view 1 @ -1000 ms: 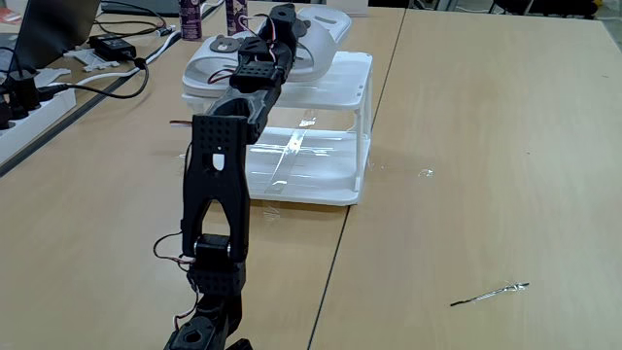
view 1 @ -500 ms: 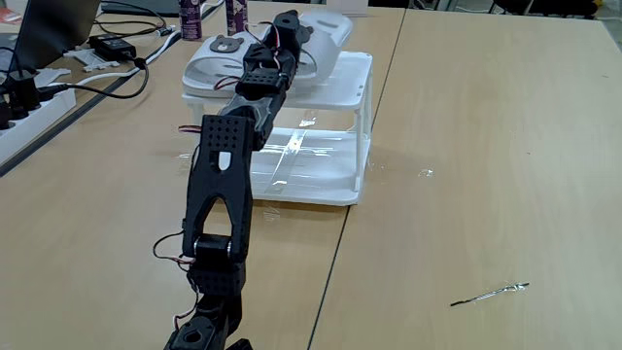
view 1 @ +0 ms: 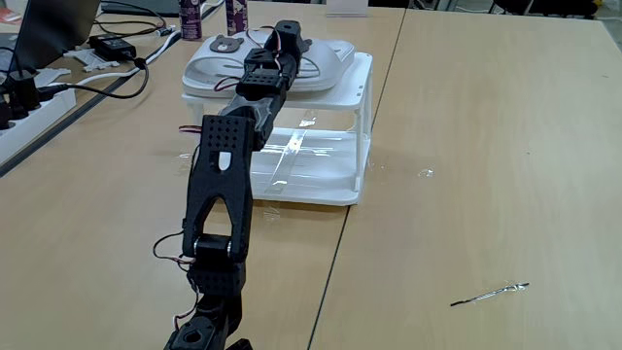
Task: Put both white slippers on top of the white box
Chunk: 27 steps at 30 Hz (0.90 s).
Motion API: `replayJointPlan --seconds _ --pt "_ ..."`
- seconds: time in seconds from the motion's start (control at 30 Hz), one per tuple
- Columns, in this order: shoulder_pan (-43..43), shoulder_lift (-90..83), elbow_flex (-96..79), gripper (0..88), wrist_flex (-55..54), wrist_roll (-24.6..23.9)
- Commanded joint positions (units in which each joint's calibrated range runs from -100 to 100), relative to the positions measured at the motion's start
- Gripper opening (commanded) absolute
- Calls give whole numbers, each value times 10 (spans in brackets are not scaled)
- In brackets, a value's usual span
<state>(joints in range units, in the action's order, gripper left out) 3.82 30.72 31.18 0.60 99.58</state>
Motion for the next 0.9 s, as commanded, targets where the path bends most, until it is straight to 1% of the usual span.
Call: replayJointPlan --seconds 0.0,0.27,0.4,0.63,0.87 --pt "2 -48 26 184 42 4" --pt "0 -112 25 184 124 4" --pt "0 -146 9 184 131 4" --pt "0 -280 -199 184 131 4" --pt "-5 -404 -368 184 130 4"
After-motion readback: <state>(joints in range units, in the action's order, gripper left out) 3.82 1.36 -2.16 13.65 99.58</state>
